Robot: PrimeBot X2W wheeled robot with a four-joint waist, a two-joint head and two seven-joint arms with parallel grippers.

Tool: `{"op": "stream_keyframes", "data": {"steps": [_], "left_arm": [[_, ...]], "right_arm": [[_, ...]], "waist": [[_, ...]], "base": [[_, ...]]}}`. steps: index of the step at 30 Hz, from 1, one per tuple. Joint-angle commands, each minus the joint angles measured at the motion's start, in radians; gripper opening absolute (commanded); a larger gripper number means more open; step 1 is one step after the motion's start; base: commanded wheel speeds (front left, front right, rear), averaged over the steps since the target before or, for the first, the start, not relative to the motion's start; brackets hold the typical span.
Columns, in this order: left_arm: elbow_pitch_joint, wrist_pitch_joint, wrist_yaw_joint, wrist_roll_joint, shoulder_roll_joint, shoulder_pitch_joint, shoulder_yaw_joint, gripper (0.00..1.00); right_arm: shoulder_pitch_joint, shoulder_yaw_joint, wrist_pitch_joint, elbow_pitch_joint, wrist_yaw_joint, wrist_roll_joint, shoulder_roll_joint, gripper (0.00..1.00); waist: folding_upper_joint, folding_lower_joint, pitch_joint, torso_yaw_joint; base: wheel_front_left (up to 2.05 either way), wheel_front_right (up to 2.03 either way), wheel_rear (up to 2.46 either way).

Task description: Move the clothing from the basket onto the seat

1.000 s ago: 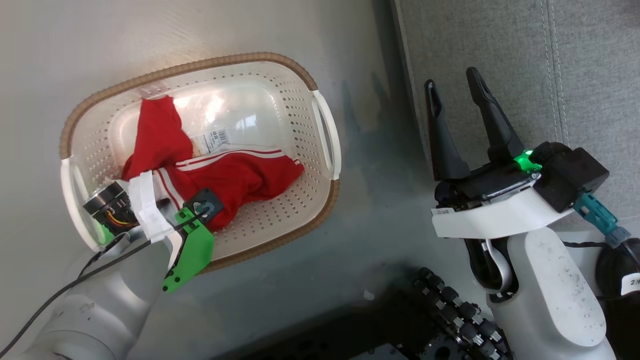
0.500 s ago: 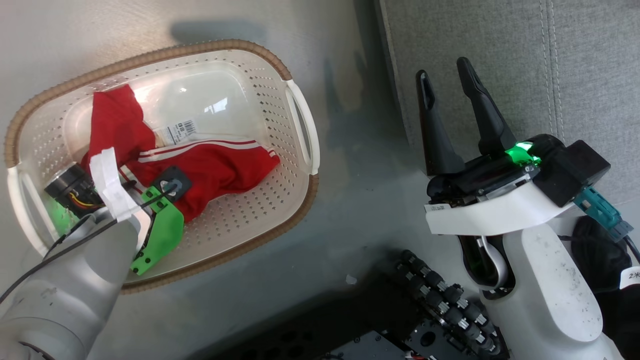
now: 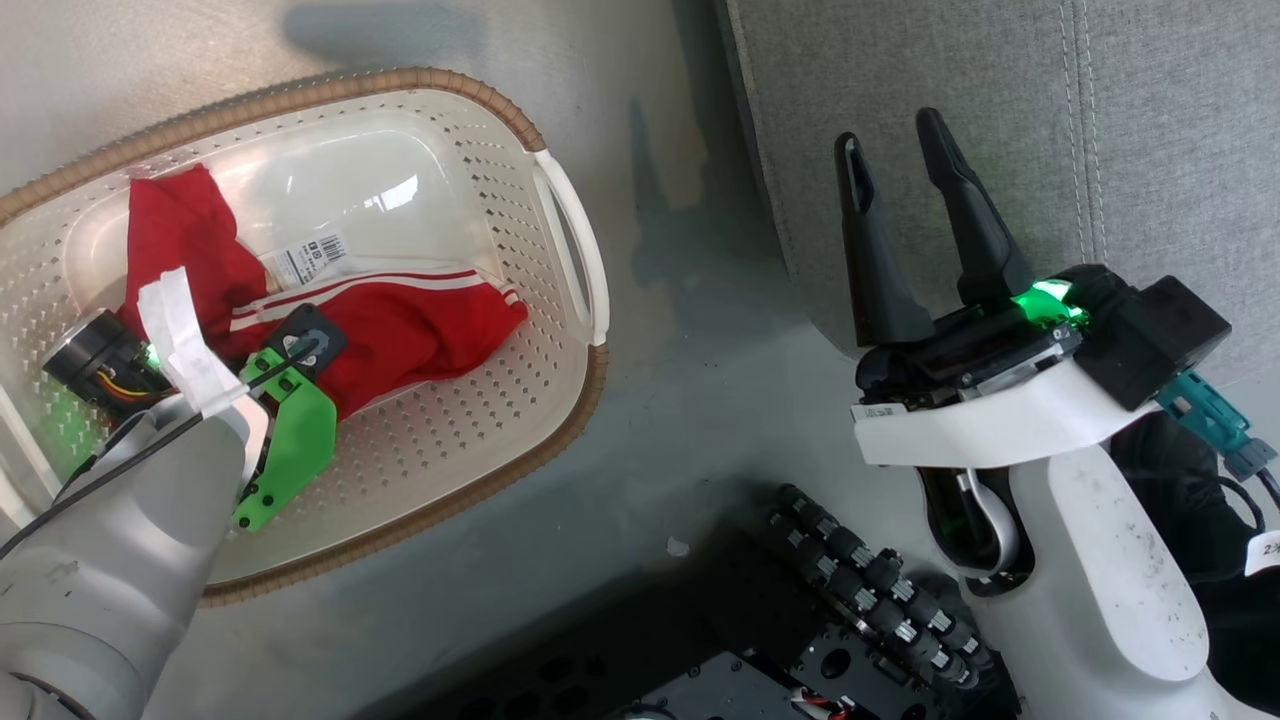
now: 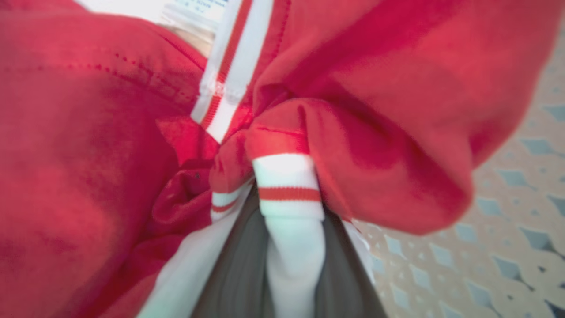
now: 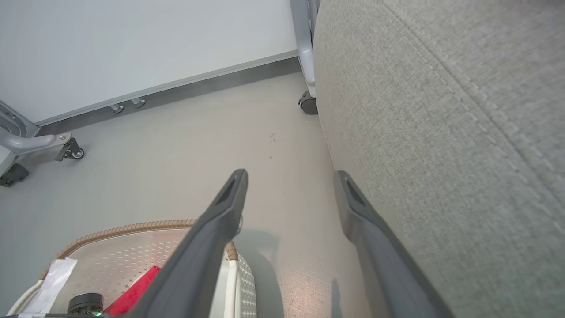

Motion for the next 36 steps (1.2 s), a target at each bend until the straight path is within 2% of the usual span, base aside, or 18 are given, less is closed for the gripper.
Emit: {"op": "stream_keyframes", "data": {"steps": [1, 11, 18, 28, 36], "left_arm": [[0.008, -0.004, 0.002, -0.013, 0.004, -0.002, -0.005, 0.00], [-0.003, -0.105, 0.006, -0.023, -0.036, 0.026, -0.010, 0.00], [-0.023, -0.196, 0.017, -0.063, -0.099, 0.053, 0.011, 0.00], [-0.060, -0.342, 0.055, -0.156, -0.198, 0.100, 0.090, 0.00], [-0.129, -0.403, 0.081, -0.229, -0.232, 0.141, 0.159, 0.00]], "right_arm": [[-0.018, -0.004, -0.003, -0.005, -0.001, -0.002, 0.000, 1.00], [-0.002, -0.033, -0.003, -0.001, -0.001, -0.042, 0.000, 1.00], [0.031, -0.064, -0.003, 0.007, -0.001, -0.084, -0.001, 1.00], [0.092, -0.108, -0.003, 0.021, -0.001, -0.138, -0.019, 1.00], [0.142, -0.139, 0.001, 0.024, -0.001, -0.153, -0.043, 1.00]], "waist": [[0.0000, 0.0000, -0.002, 0.001], [0.0000, 0.0000, -0.072, 0.038], [0.0000, 0.0000, -0.169, 0.095], [0.0000, 0.0000, -0.327, 0.184], [0.0000, 0.0000, -0.431, 0.237]], "base": [[0.00, 0.00, 0.00], [0.00, 0.00, 0.00], [0.00, 0.00, 0.00], [0.00, 0.00, 0.00], [0.00, 0.00, 0.00]]}}
